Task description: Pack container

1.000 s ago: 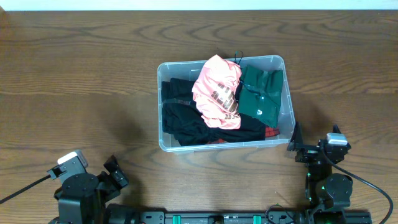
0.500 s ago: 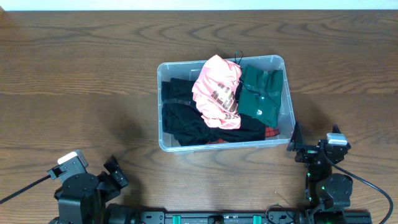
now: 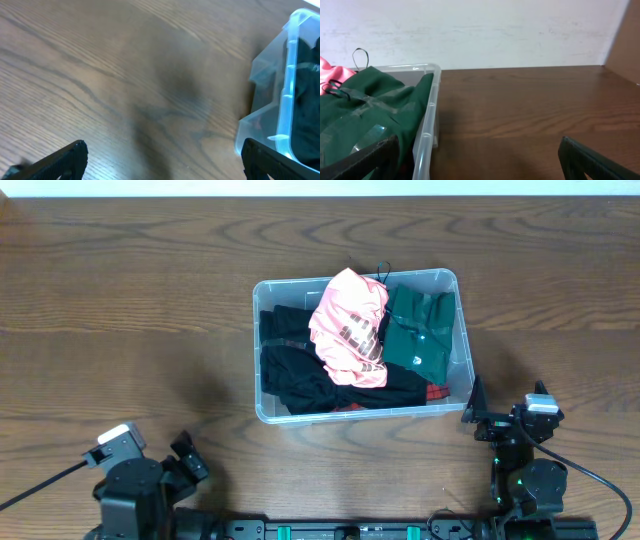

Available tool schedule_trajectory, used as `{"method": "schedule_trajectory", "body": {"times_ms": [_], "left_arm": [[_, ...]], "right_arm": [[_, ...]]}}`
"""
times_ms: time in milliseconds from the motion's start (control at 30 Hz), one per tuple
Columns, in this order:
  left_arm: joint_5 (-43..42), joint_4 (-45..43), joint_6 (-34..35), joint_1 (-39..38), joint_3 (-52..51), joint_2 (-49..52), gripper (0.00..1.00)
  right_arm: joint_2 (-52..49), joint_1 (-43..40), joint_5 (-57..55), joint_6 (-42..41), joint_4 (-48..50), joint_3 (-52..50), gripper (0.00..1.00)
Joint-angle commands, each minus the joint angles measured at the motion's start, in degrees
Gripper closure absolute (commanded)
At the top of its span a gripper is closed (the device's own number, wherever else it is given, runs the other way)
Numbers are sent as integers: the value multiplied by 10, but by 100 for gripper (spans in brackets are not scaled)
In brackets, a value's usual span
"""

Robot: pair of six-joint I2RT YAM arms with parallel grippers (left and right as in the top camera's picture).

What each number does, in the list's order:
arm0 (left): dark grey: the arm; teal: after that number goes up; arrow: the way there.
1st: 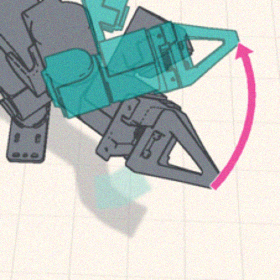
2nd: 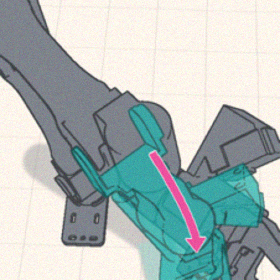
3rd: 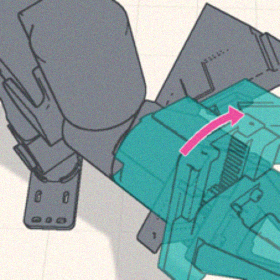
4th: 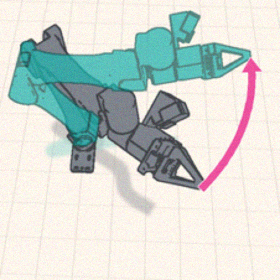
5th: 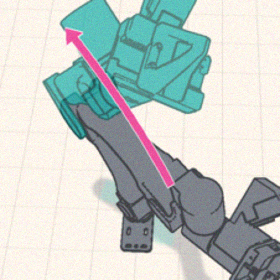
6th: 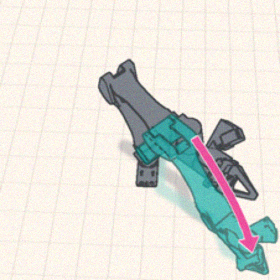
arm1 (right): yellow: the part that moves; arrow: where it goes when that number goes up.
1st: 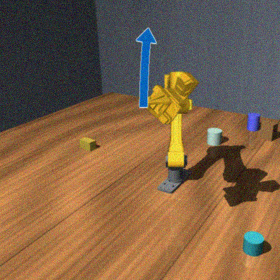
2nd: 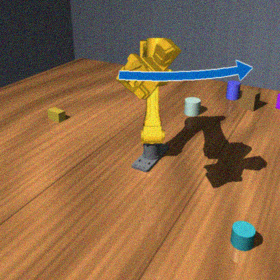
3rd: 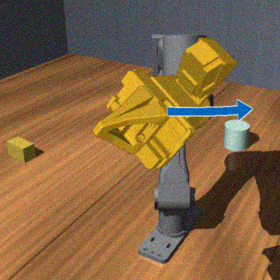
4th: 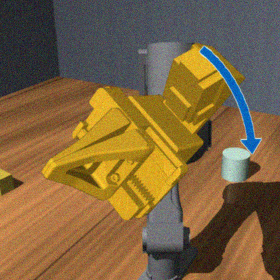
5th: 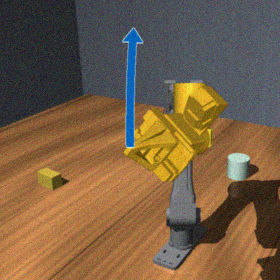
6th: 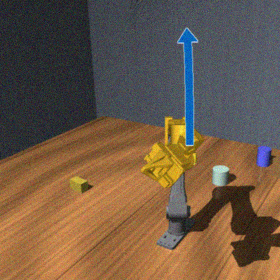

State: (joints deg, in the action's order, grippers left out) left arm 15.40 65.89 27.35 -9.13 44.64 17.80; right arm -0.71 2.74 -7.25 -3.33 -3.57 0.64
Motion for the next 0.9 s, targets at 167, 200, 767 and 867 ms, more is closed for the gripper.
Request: {"method": "schedule_trajectory", "body": {"times_ms": [167, 200, 767, 867], "left_arm": [[9, -242, -124, -2, -199, -143, 2], [9, -271, -145, -2, -219, -159, 2], [-73, -626, -327, 53, -444, -176, 2], [-73, -626, -327, 53, -444, -176, 2]], "right_arm": [[4, -4, 4, 8, 0, -3, 1], [4, -4, 4, 8, 0, -3, 1], [4, -4, 4, 8, 0, -3, 1], [4, -4, 4, 8, 0, -3, 1]]}}
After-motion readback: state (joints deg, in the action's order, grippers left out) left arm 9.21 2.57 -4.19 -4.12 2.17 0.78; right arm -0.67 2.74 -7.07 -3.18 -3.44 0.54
